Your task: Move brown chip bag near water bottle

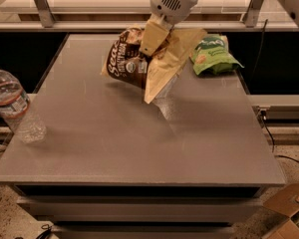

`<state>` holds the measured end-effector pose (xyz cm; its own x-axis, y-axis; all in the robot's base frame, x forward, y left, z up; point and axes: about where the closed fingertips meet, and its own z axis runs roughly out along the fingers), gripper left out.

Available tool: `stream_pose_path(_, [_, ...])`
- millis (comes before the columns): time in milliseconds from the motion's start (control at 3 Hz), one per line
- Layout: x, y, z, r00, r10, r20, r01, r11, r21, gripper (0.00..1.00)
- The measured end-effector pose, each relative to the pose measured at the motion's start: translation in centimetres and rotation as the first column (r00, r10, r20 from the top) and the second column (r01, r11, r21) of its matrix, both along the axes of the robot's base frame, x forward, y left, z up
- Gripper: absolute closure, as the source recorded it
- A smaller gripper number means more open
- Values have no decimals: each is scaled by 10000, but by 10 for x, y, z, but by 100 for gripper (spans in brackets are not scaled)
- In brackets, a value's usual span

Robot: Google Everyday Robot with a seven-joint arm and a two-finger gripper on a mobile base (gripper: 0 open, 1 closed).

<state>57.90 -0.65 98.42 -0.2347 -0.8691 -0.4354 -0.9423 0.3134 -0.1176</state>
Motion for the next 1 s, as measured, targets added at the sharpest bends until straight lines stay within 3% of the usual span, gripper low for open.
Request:
stream_pose_path(667, [-13,39,-2,9961,693,549,-723,9959,551,100])
stream_pose_path(1000, [-19,56,-6,9942,731,784,-789,9942,727,100])
